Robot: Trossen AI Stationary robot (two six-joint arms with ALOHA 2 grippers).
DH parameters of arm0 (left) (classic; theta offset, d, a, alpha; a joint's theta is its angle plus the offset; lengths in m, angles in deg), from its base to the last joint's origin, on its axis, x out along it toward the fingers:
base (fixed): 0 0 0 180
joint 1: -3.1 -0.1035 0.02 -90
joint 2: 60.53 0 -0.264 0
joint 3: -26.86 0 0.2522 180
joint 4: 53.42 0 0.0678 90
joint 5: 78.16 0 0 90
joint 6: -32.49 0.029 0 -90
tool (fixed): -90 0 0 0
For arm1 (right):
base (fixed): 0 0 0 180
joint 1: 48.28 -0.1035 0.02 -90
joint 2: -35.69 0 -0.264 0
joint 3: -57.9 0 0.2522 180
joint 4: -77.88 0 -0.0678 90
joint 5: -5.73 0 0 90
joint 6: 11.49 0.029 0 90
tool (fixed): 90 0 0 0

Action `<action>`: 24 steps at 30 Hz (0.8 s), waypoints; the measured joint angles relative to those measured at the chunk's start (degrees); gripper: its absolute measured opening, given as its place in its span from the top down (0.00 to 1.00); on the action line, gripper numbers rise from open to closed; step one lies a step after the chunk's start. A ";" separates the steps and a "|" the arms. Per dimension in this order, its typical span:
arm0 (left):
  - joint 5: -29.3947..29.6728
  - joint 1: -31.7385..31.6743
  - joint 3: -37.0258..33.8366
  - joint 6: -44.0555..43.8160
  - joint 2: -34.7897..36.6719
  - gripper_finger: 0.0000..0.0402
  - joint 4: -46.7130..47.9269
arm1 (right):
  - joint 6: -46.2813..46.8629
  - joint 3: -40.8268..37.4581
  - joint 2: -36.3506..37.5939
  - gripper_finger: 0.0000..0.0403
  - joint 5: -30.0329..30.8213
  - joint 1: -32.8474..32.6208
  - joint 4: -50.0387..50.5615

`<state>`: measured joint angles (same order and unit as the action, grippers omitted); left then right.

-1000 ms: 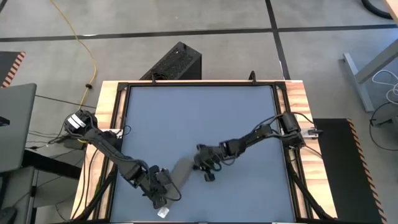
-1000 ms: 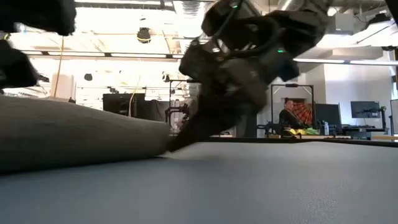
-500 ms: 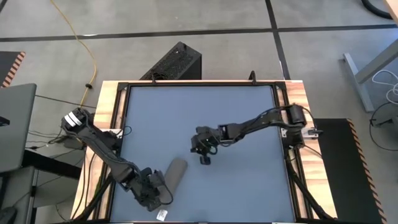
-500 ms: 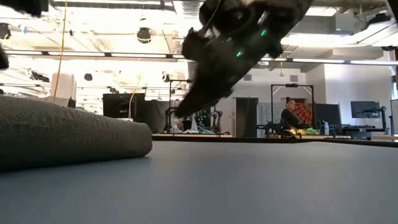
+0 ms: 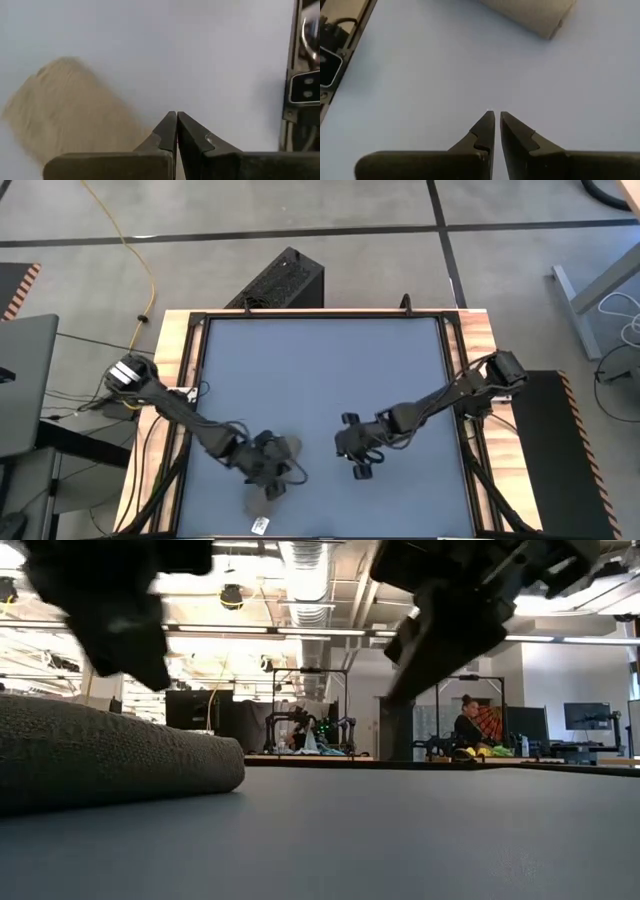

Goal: Roll towel into tight, uniform cylinder
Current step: Roll the gray towel

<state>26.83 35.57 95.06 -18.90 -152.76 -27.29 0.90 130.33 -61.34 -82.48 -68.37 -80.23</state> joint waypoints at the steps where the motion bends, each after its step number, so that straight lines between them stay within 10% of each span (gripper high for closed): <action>1: -1.37 -1.12 0.99 2.19 -1.13 1.00 -0.08 | 0.96 -0.32 0.04 0.86 0.06 -0.38 0.21; 12: -7.71 -7.82 15.03 21.98 -14.19 1.00 11.32 | 4.58 -2.33 0.04 0.86 0.62 -1.63 1.68; 24: -7.55 -6.52 25.20 19.84 -21.02 1.00 43.87 | 1.94 -2.35 0.04 0.86 2.79 -1.09 2.40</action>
<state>19.28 29.05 120.26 0.94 -173.78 16.58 2.84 127.98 -61.30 -79.69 -69.46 -77.83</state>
